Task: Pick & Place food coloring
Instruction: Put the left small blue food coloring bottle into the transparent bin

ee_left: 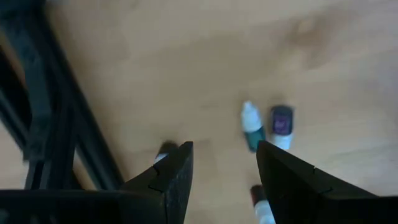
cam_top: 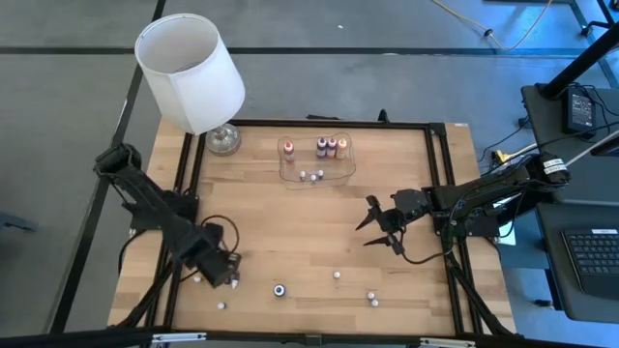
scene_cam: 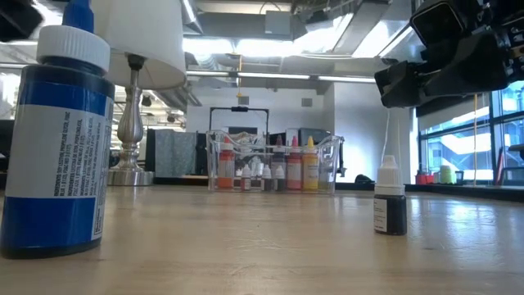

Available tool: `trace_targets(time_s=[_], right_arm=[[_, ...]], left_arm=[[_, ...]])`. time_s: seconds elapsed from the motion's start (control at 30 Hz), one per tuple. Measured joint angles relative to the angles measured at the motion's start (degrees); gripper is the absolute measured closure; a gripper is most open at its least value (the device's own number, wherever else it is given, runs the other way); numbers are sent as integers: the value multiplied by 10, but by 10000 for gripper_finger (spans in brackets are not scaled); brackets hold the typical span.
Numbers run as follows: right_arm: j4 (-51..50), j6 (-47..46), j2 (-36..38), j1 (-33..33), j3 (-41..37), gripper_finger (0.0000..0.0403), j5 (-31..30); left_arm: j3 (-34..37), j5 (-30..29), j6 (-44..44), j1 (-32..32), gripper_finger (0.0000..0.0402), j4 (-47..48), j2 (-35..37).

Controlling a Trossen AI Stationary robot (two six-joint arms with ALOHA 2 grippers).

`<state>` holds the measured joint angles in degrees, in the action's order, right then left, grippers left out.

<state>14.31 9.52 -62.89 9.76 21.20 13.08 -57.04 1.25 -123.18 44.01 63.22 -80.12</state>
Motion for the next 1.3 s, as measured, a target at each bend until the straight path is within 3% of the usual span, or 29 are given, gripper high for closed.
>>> trace_targets(time_s=[0.2,0.43,0.63,0.93,1.07,1.3], right_arm=[[0,-5,0,0,0,166,0],[5,0,0,0,0,166,0],[24,0,0,0,0,166,0],[27,0,0,0,0,166,-1],[27,-5,0,0,0,166,-17],[27,-50,0,0,0,166,-63]], left_arm=[[4,-1,-84,66,229,-3,-4],[4,-3,-4,90,232,-3,-15],[4,-42,60,103,233,-4,-15],[4,-41,72,104,233,-21,-15],[4,0,100,104,231,-20,-15],[4,9,51,123,233,-27,-15]])
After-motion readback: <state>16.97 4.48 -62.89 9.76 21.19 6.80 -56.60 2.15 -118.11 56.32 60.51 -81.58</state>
